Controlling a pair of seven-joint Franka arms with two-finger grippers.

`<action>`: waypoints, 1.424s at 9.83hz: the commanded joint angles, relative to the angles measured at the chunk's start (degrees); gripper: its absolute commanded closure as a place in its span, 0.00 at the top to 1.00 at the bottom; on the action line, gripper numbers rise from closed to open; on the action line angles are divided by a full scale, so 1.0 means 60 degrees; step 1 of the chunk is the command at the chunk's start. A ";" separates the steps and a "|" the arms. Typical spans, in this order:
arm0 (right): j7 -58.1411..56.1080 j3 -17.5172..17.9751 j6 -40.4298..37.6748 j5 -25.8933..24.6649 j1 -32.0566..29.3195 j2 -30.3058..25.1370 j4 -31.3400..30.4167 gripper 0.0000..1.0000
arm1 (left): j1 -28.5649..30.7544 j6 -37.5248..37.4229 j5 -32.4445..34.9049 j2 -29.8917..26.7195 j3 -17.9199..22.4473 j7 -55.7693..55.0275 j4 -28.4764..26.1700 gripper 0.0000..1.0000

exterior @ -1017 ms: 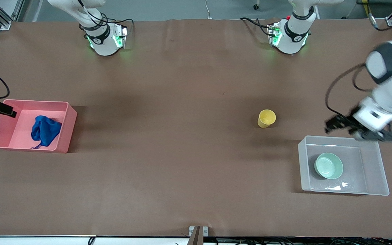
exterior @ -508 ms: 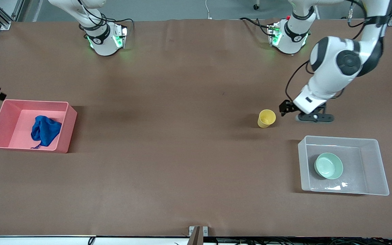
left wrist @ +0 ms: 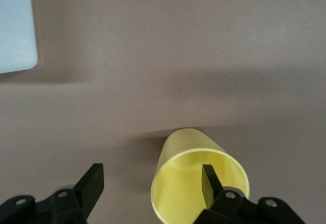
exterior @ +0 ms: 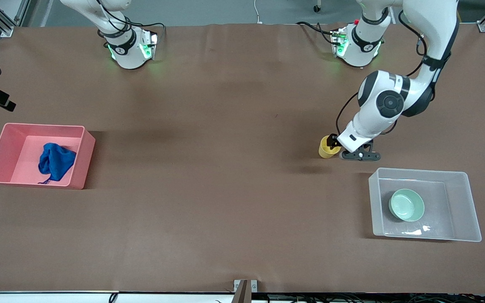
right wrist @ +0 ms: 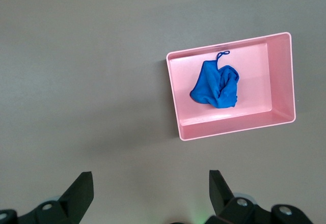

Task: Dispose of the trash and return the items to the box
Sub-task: 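Move the left gripper to the yellow cup and grasp it, then carry the yellow cup into the clear bin onto the bowl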

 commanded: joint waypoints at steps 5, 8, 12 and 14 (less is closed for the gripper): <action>-0.0641 -0.0366 0.0016 -0.0085 0.0402 -0.0175 0.0032 1.00 | 0.0038 0.0290 0.0310 0.0303 -0.0134 -0.0336 -0.0544 0.02; -0.0554 -0.0499 0.0002 -0.0056 0.0418 -0.0175 -0.0027 1.00 | 0.0097 -0.0468 0.0280 -0.0616 -0.0061 -0.0206 -0.0442 0.00; -0.0539 -0.0499 -0.0072 -0.0056 0.0388 -0.0175 -0.0056 1.00 | 0.0141 -0.2824 -0.0345 -0.0697 0.1545 0.1239 0.2433 0.00; -0.0524 -0.0499 -0.0057 -0.0041 0.0374 -0.0175 -0.0071 1.00 | 0.0141 -0.3909 -0.1066 0.0515 0.2455 0.2327 0.4849 0.00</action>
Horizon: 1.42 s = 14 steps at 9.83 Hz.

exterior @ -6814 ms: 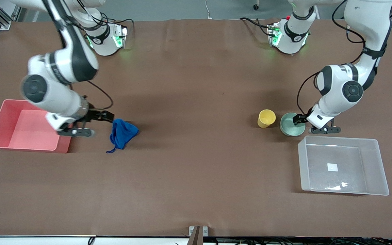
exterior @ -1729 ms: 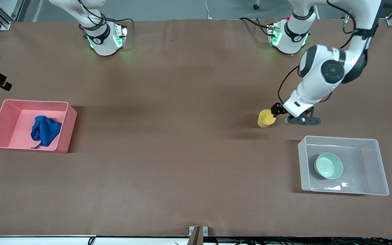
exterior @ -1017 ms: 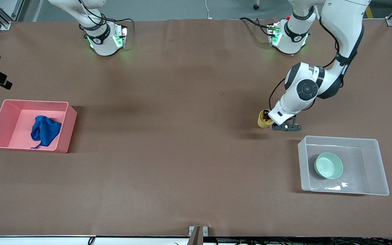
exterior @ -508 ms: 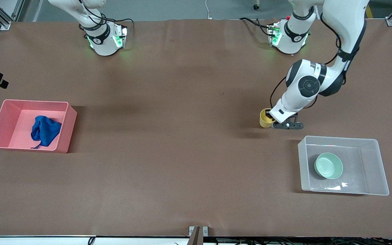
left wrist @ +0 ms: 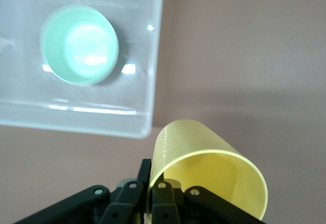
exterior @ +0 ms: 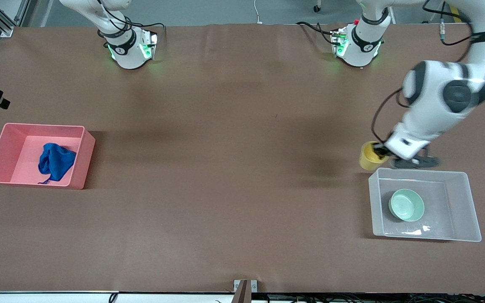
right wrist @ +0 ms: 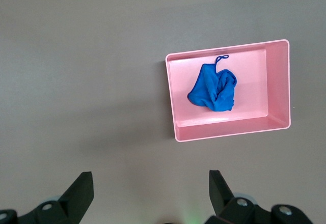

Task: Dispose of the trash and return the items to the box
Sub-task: 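Carry the yellow cup into the clear bin onto the bowl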

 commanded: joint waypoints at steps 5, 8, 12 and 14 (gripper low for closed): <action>0.0006 -0.0057 0.0012 -0.0019 0.0040 -0.0140 -0.0153 1.00 | 0.0166 -0.1209 -0.1334 0.4639 0.2213 0.2969 0.4924 0.00; 0.0006 -0.0057 -0.0002 -0.0019 0.0039 -0.0140 -0.0153 1.00 | 0.0195 -0.1150 -0.1485 0.5259 0.2466 0.3122 0.4929 0.02; -0.0009 -0.0057 -0.0002 -0.0019 0.0025 -0.0140 -0.0153 1.00 | 0.0283 -0.1078 -0.1965 0.5669 0.2451 0.3122 0.4914 0.05; -0.0009 -0.0057 0.0012 -0.0019 0.0010 -0.0140 -0.0153 1.00 | 0.0283 -0.0960 -0.2129 0.5831 0.2451 0.3137 0.4914 0.11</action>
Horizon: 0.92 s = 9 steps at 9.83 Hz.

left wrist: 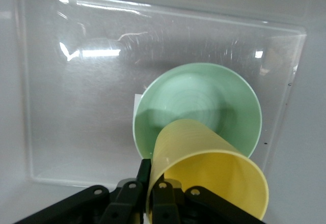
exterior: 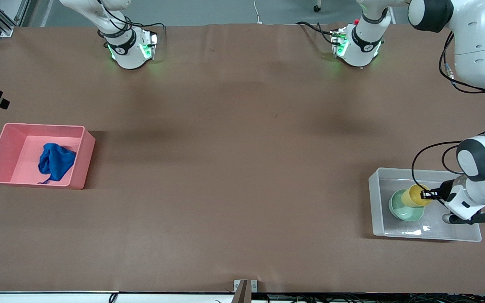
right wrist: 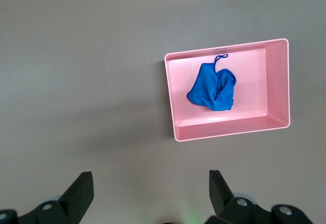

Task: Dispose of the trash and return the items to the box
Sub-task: 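Carry the yellow cup into the clear bin onto the bowl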

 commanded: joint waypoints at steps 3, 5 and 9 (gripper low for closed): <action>-0.0009 -0.0016 0.0012 -0.0019 0.0007 -0.0141 -0.0137 1.00 | 0.0005 0.0024 -0.0100 0.0268 0.0087 0.0121 0.0249 0.93; -0.0009 -0.0016 0.0012 -0.0019 0.0007 -0.0141 -0.0137 1.00 | -0.0082 -0.0107 0.0337 -0.0534 0.0058 0.0077 0.0191 1.00; -0.0024 -0.0016 0.0041 -0.0019 0.0007 -0.0141 -0.0137 1.00 | -0.0054 -0.1729 0.1725 -0.3942 -0.0729 -0.0113 -0.0978 1.00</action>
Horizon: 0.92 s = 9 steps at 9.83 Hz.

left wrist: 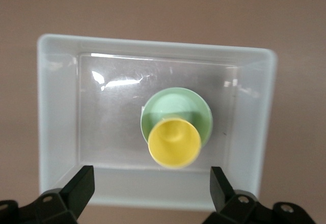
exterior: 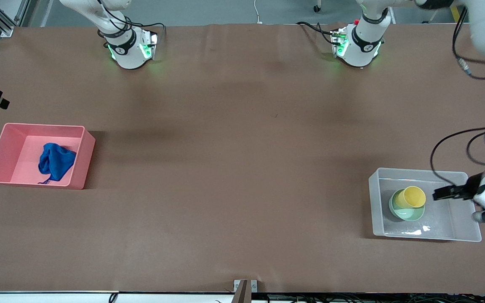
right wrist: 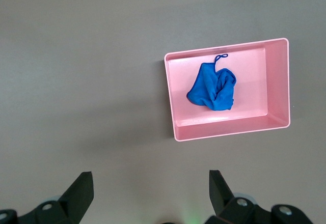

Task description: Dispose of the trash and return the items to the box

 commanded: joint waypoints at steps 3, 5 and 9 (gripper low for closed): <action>-0.0024 -0.0004 0.0039 -0.0019 0.0008 -0.0141 -0.0126 1.00 | -0.0005 -0.1976 0.0905 -0.3845 -0.1272 -0.1034 -0.2096 1.00; -0.0024 -0.0004 0.0039 -0.0019 0.0008 -0.0141 -0.0126 1.00 | -0.0020 -0.3281 0.0905 -0.5106 -0.1551 -0.1064 -0.2097 1.00; -0.0024 -0.0004 0.0039 -0.0019 0.0008 -0.0141 -0.0126 1.00 | -0.0239 -0.4427 0.0934 -0.5205 -0.1494 -0.1050 -0.0787 1.00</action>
